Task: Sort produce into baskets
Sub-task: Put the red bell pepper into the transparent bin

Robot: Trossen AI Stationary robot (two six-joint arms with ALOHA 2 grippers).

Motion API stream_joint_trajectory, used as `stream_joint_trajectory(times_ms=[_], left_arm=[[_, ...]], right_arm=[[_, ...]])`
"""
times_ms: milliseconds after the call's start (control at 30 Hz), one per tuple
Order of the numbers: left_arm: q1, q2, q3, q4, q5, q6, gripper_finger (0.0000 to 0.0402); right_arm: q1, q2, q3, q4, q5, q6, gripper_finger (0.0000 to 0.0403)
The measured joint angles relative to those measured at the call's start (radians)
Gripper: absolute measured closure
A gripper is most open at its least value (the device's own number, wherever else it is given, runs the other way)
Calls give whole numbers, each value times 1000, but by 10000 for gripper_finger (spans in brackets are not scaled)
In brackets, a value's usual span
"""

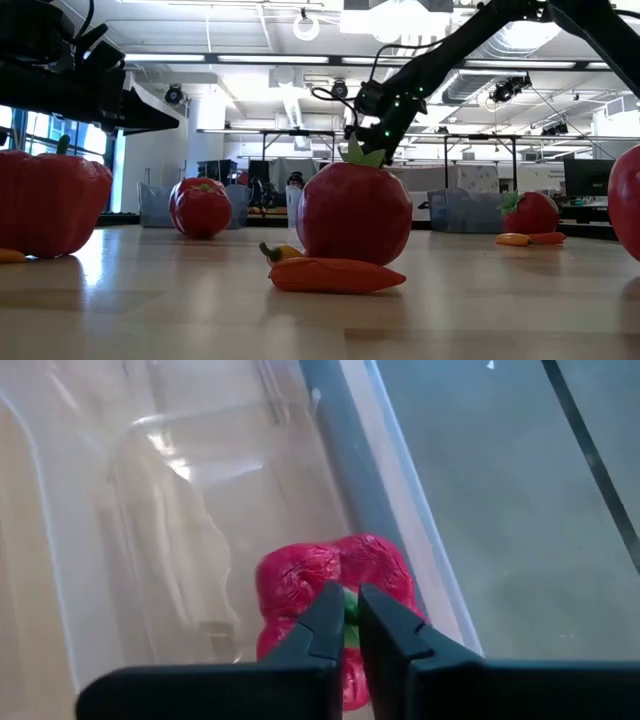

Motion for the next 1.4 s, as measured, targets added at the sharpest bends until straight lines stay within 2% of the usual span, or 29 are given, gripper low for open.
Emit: stream_joint_trajectory(times_ms=[200,500,667,867,1167,1333,1400], left_arm=[[0,0,0,-1,0,-2,401],[0,0,0,-2,1,-26,402],[0,0,0,-5,1,-40,401],[0,2,0,-19,1,-45,402],[0,2,0,-21,1,-65,401],[0,2,0,-22,19,-98,402],[0,2,0,-23,26,-97,402]], right_arm=[[1,0,0,3,64,-8,349],[8,0,4,6,109,-8,229],[39,-14,50,-43,113,-26,186],[93,-70,83,-45,103,-28,178],[184,-78,79,-55,0,71,178],[246,-77,79,-18,-126,174,178],[282,-67,79,28,-146,204,178]])
